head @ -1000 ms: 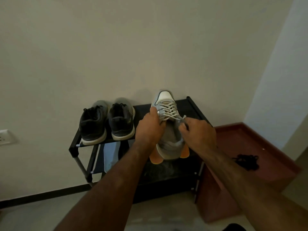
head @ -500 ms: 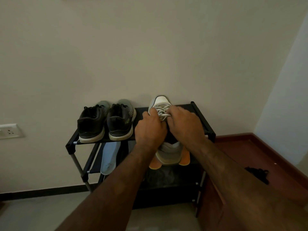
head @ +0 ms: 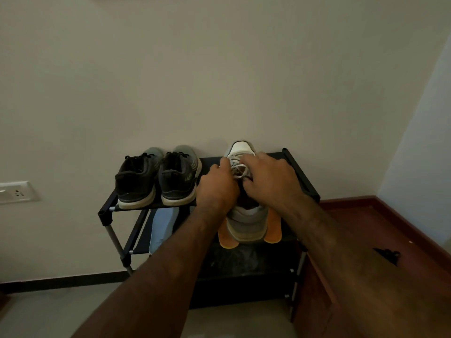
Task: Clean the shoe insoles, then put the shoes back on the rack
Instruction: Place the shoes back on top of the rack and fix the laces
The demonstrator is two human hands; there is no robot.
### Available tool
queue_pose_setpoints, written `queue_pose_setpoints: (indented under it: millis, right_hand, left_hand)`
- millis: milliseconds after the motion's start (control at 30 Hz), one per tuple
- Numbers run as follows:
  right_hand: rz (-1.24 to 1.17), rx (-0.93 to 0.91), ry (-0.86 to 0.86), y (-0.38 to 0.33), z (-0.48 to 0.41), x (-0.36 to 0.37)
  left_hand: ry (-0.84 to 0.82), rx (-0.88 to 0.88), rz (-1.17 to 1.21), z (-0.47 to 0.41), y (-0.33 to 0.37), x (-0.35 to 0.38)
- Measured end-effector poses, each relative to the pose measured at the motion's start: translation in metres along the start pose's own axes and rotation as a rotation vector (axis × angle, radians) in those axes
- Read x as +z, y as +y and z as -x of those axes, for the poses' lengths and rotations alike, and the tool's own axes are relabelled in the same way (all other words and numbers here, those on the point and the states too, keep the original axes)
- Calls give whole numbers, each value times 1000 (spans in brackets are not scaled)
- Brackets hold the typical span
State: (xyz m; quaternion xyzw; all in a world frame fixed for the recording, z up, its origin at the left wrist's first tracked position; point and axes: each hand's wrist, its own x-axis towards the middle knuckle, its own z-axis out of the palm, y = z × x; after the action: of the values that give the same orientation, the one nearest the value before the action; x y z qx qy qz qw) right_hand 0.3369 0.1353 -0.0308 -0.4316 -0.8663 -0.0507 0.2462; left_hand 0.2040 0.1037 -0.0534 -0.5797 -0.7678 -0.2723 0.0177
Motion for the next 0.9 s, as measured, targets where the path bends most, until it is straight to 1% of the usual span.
queue_pose_setpoints:
  millis: [33, 67, 100, 133, 233, 333, 367, 433, 533, 633, 700, 767, 900]
  right_hand:
    - [127, -19, 18, -4, 1, 4]
    - [204, -36, 37, -8, 0, 8]
    - [219, -40, 54, -10, -1, 10]
    - [175, -23, 72, -8, -3, 12]
    - [-78, 135, 92, -2, -5, 10]
    - [-196, 214, 130, -3, 1, 11]
    - [-200, 204, 126, -3, 2, 11]
    - [-174, 129, 91, -2, 2, 10]
    - [-68, 32, 44, -2, 3, 7]
    - [117, 57, 80, -9, 3, 10]
    - [168, 38, 115, -12, -1, 14]
    - [102, 67, 108, -9, -5, 14]
    - [-30, 191, 80, -10, -7, 15]
  left_hand:
    - [6, 11, -12, 3, 1, 1]
    - [13, 16, -20, 5, 1, 3]
    - [20, 16, -18, 6, 1, 4]
    - [26, 13, -11, 7, -1, 5]
    - [52, 21, 11, 9, -1, 5]
    - [69, 26, -6, 12, 4, 8]
    - [71, 22, -6, 11, 4, 8]
    - [59, 9, -2, 11, 1, 7]
    - [62, 14, -18, 10, -2, 8]
    - [79, 44, -40, 14, 2, 13]
    - [83, 40, -19, 17, 1, 12]
    - [86, 25, 36, 17, -3, 7]
    - [78, -6, 133, 13, -4, 2]
